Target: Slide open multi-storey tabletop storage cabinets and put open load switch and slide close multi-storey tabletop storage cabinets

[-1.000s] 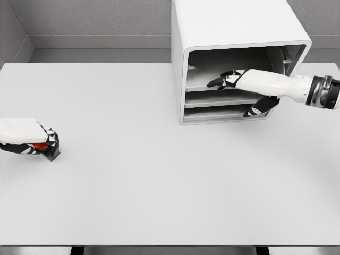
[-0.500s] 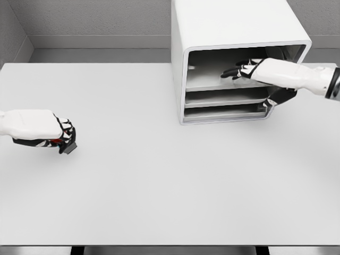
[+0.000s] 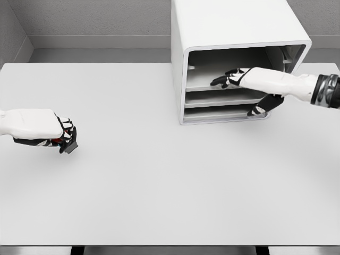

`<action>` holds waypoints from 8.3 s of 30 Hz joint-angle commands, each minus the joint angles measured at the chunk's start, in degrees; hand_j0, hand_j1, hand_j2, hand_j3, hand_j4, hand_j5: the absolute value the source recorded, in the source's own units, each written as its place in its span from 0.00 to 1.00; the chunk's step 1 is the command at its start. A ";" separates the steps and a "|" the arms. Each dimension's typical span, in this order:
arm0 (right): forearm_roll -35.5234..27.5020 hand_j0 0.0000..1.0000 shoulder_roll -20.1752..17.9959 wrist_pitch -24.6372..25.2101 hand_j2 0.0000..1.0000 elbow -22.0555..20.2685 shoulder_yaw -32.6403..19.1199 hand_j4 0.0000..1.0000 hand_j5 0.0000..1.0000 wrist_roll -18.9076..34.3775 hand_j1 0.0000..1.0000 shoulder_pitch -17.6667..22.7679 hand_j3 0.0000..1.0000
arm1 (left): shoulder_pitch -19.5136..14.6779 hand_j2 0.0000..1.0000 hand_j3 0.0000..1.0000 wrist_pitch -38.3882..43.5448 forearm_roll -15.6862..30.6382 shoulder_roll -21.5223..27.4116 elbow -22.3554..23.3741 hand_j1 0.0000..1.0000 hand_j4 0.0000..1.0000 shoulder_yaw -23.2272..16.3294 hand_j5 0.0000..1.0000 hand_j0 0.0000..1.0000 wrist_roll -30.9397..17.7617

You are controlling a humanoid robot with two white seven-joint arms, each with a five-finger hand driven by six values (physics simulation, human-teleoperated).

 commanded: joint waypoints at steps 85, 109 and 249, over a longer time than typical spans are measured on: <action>10.80 1.00 -1.32 6.20 1.00 -5.00 1.93 1.00 1.00 0.00 1.00 -1.14 1.00 | -7.82 0.35 0.35 0.13 2.44 -6.31 -5.95 0.35 0.35 0.23 0.35 0.35 0.05; 11.68 1.00 -4.93 4.89 1.00 -8.69 5.10 1.00 1.00 0.00 1.00 -2.99 1.00 | -7.91 0.36 0.36 0.13 2.97 -6.40 -5.95 0.36 0.36 1.11 0.36 0.36 0.05; -1.94 0.60 -13.72 -2.08 0.60 -13.00 -11.25 0.60 0.60 0.00 0.60 15.92 0.60 | -5.89 1.00 1.00 0.13 11.93 -10.18 12.25 1.00 1.00 2.95 1.00 1.00 0.05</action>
